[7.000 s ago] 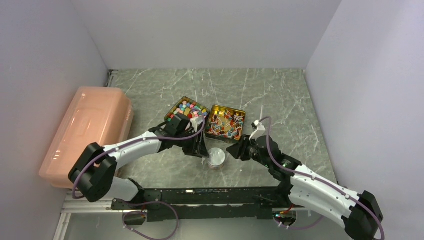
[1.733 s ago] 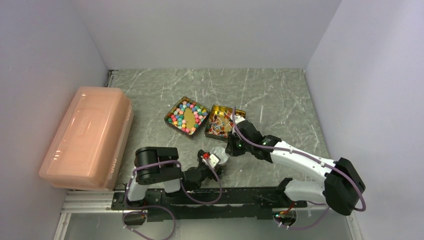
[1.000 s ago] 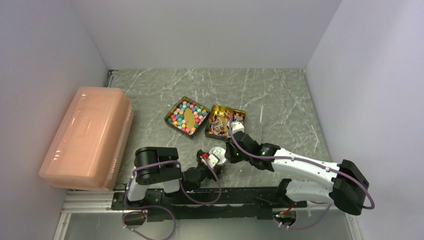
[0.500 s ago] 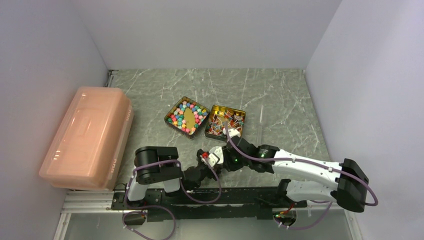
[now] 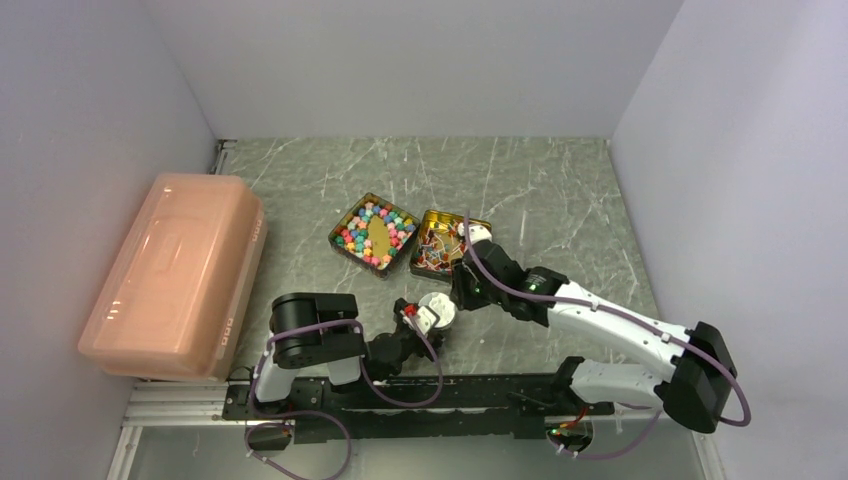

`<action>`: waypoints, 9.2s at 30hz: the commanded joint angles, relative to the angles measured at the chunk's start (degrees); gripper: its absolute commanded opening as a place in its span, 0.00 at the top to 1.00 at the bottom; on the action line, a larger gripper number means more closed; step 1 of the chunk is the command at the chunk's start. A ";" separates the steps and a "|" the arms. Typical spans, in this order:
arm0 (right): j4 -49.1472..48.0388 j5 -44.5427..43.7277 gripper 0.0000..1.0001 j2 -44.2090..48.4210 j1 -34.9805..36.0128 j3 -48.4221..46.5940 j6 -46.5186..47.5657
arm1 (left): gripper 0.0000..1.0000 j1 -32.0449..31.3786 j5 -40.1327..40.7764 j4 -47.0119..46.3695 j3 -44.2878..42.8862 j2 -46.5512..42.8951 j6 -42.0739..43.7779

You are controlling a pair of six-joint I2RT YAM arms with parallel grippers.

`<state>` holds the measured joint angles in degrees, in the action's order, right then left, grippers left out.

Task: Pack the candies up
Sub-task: Screw the bottle lid onto the packing bottle.

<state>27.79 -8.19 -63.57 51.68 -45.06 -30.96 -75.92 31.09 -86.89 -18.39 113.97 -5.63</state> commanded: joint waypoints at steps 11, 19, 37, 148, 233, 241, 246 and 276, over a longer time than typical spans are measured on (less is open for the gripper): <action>-8.46 7.92 0.70 -8.38 -3.38 -2.10 4.68 | 0.24 0.22 -1.97 -8.38 -0.51 1.23 -2.37; -8.63 6.66 0.70 -8.80 -4.78 -2.43 5.80 | 0.24 0.16 -2.27 -8.38 -0.48 1.24 -2.54; -11.73 14.04 0.82 -12.30 -5.98 1.20 6.27 | 0.24 0.16 -2.38 -8.38 -0.70 1.55 -2.39; -8.02 15.29 0.88 3.89 -3.96 14.05 -4.33 | 0.23 1.04 -1.06 -8.38 -1.19 2.42 -3.57; 1.29 3.77 0.32 13.01 -1.14 3.44 5.48 | 0.01 -3.67 8.12 66.07 -1.83 -54.91 -12.87; 3.10 6.73 0.25 8.63 -1.06 0.63 6.78 | 0.00 -0.04 2.56 75.74 -1.70 -63.92 -18.00; 3.53 7.92 0.21 6.51 -0.18 -0.62 6.04 | 0.00 0.16 0.82 77.04 1.62 -67.98 -20.92; 7.28 -0.72 0.17 3.05 3.78 1.46 1.49 | 0.01 -2.75 -9.55 -7.67 9.97 -8.45 -11.98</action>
<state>34.57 -7.22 -61.45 55.29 -43.99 -29.21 -77.71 24.82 -81.01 -6.90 101.71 -17.67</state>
